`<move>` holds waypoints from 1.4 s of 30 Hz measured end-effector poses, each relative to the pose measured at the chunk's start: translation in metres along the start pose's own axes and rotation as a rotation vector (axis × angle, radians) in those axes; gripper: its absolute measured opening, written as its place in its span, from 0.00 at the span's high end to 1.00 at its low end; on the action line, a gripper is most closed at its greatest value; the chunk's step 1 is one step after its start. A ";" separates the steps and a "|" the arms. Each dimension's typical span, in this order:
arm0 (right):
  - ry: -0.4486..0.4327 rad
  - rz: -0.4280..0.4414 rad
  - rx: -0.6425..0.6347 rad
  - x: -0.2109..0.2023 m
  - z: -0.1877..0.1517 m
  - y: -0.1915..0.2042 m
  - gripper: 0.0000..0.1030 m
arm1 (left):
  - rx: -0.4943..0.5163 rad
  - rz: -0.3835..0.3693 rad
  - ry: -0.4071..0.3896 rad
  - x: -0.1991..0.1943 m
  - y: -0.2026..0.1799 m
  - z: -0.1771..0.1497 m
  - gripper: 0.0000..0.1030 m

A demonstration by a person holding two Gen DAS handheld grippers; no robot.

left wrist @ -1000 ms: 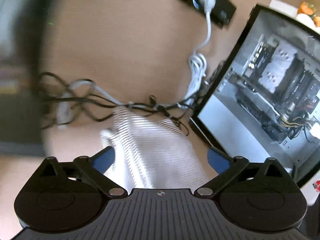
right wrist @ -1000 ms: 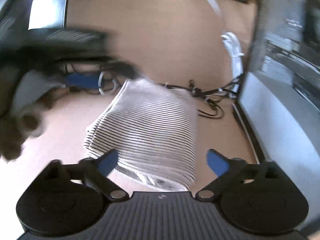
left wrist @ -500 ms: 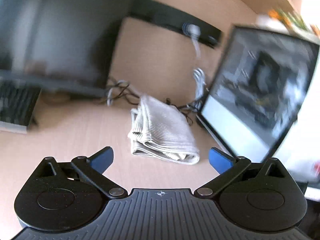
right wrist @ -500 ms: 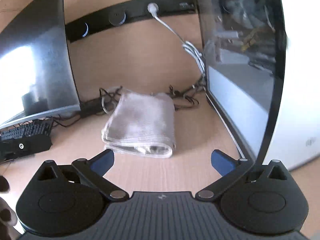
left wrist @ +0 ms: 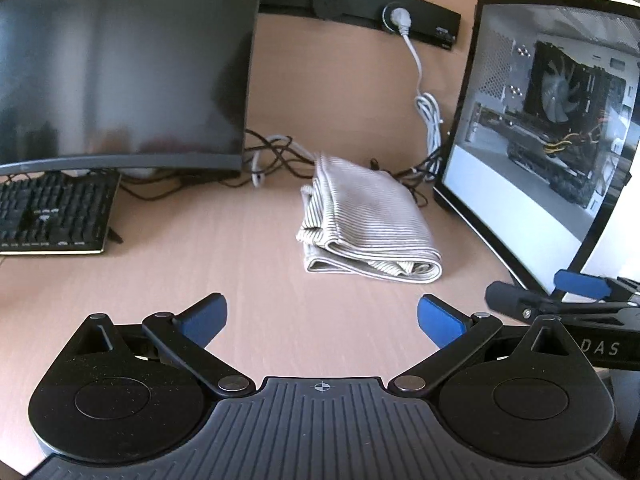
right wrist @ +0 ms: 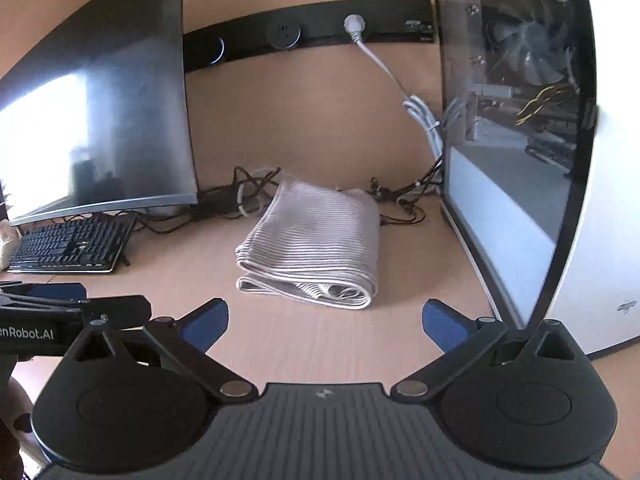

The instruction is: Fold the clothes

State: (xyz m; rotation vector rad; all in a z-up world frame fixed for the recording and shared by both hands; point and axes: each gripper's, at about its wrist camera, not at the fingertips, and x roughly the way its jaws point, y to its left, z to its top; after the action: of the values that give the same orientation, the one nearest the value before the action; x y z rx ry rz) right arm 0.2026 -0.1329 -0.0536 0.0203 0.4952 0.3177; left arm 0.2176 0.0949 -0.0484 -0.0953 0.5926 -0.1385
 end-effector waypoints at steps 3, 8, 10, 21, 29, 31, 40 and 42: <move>-0.002 -0.012 0.006 -0.003 -0.001 -0.003 0.00 | 0.004 0.002 0.004 0.001 -0.004 -0.002 0.00; 0.008 -0.012 -0.001 -0.007 -0.006 -0.003 0.00 | 0.020 -0.008 0.020 0.004 -0.012 -0.003 0.00; 0.010 -0.014 0.006 -0.008 -0.006 -0.005 0.00 | 0.022 -0.014 0.022 0.005 -0.013 -0.004 0.00; 0.035 -0.007 0.004 -0.006 -0.008 -0.004 0.00 | 0.004 -0.016 0.030 0.002 -0.012 -0.008 0.00; 0.043 -0.011 0.001 -0.006 -0.008 -0.004 0.00 | -0.004 0.000 0.045 0.003 -0.011 -0.010 0.00; 0.041 -0.005 0.005 -0.006 -0.008 -0.004 0.00 | -0.003 0.010 0.051 0.004 -0.012 -0.010 0.00; 0.043 0.005 0.002 -0.004 -0.007 -0.002 0.00 | -0.010 0.024 0.045 0.004 -0.009 -0.007 0.00; 0.043 0.003 0.003 -0.004 -0.008 -0.002 0.00 | -0.008 0.023 0.045 0.004 -0.010 -0.007 0.00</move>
State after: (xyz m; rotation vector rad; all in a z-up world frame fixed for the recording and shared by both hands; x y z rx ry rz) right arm 0.1960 -0.1367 -0.0584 0.0174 0.5386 0.3209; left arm 0.2153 0.0841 -0.0552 -0.0937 0.6391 -0.1161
